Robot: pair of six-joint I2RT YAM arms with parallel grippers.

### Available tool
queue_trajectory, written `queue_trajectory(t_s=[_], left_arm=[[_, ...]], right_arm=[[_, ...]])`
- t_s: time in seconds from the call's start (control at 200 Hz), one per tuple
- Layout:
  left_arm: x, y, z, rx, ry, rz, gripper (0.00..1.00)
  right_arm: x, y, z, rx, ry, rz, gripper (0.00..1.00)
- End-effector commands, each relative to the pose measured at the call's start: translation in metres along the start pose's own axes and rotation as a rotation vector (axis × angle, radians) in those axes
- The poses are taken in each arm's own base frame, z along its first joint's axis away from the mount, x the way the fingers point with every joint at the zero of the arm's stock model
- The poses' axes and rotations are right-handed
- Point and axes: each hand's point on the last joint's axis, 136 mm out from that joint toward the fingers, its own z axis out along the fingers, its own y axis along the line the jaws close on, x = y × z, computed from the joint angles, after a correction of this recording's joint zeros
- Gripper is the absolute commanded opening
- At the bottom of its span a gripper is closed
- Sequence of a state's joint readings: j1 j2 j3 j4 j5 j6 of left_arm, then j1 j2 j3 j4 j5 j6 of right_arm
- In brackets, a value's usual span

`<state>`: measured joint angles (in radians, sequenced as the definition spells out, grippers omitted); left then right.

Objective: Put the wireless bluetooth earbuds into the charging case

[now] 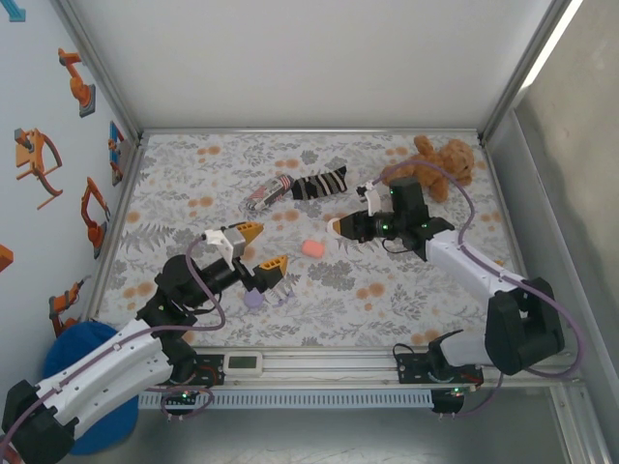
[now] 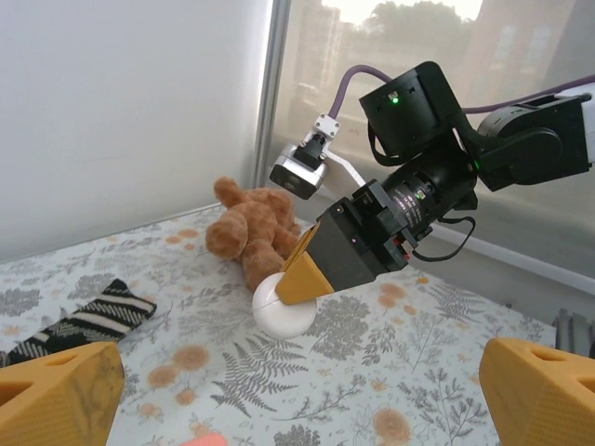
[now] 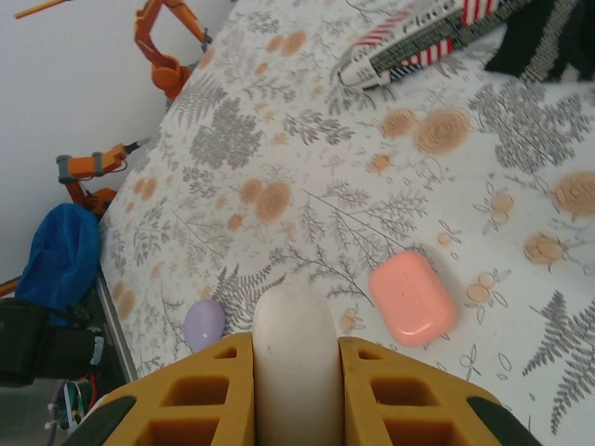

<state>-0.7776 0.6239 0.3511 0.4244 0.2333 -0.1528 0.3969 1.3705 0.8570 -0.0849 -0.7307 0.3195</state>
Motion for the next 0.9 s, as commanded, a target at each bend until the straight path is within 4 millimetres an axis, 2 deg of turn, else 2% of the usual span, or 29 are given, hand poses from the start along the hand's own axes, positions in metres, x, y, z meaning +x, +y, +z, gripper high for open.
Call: queue_trajectory(t_s=[0.0, 0.19, 0.366, 0.591, 0.896], left_arm=[[0.008, 0.007, -0.001, -0.034, 0.023, -0.012, 0.96], [0.010, 0.009, -0.001, -0.046, 0.032, -0.023, 0.96], [0.010, 0.009, -0.003, -0.052, 0.030, -0.023, 0.96], [0.010, 0.010, -0.005, -0.060, 0.032, -0.021, 0.96], [0.012, 0.012, -0.005, -0.068, 0.035, -0.024, 0.96]], right_arm=[[0.003, -0.021, 0.004, 0.030, 0.000, 0.081, 0.18], [0.018, -0.057, 0.018, 0.051, 0.046, 0.213, 0.18], [0.034, -0.079, 0.034, 0.053, 0.092, 0.287, 0.18], [0.048, -0.099, 0.050, 0.055, 0.127, 0.345, 0.18], [0.061, -0.110, 0.060, 0.048, 0.159, 0.379, 0.20]])
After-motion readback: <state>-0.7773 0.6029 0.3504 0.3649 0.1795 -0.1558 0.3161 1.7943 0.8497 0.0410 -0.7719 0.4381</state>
